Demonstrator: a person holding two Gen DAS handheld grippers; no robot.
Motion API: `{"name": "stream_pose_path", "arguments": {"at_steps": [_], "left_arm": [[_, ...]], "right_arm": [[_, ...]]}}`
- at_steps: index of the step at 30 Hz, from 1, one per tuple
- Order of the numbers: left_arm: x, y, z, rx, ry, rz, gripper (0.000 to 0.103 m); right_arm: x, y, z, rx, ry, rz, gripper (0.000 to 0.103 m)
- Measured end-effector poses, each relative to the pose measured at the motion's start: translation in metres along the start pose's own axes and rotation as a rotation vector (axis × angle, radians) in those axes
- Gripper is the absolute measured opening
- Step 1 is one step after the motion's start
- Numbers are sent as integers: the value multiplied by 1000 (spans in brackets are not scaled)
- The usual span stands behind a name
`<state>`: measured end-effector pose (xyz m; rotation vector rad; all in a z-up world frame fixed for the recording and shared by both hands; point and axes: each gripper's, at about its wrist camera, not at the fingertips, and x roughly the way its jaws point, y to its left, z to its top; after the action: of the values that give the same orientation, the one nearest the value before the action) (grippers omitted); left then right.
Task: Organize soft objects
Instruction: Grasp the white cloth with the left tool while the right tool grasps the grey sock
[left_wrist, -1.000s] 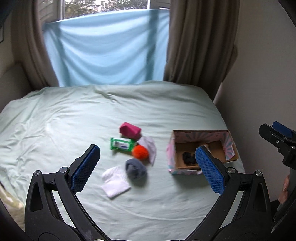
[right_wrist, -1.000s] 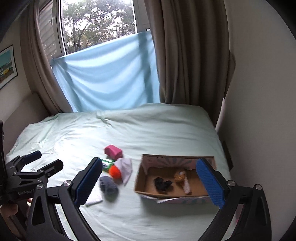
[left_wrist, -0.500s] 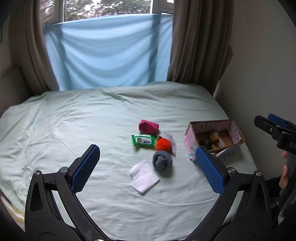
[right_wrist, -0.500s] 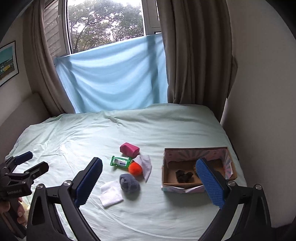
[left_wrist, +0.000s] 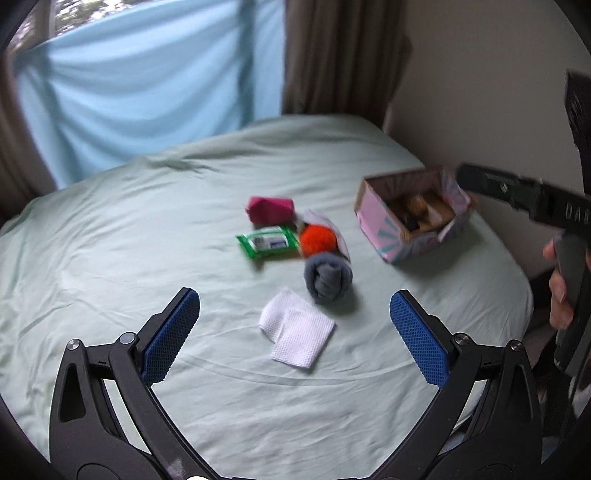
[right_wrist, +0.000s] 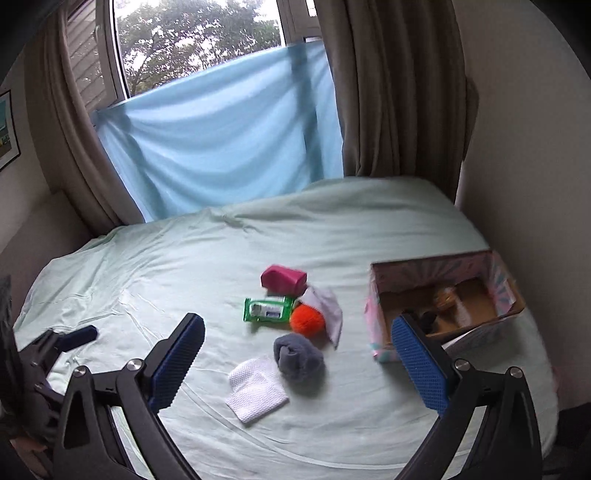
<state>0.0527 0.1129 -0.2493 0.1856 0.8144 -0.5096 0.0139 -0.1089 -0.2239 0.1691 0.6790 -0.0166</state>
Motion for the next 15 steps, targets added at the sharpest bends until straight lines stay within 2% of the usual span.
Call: {"name": "stream_pose_path", "arguments": {"at_steps": [7, 15], "left_arm": [[93, 1, -37, 82, 62, -72, 103], [186, -3, -85, 124, 144, -98, 102]], "right_arm": [[70, -1, -34, -25, 50, 13, 101], [165, -16, -84, -41, 119, 50, 101]]}}
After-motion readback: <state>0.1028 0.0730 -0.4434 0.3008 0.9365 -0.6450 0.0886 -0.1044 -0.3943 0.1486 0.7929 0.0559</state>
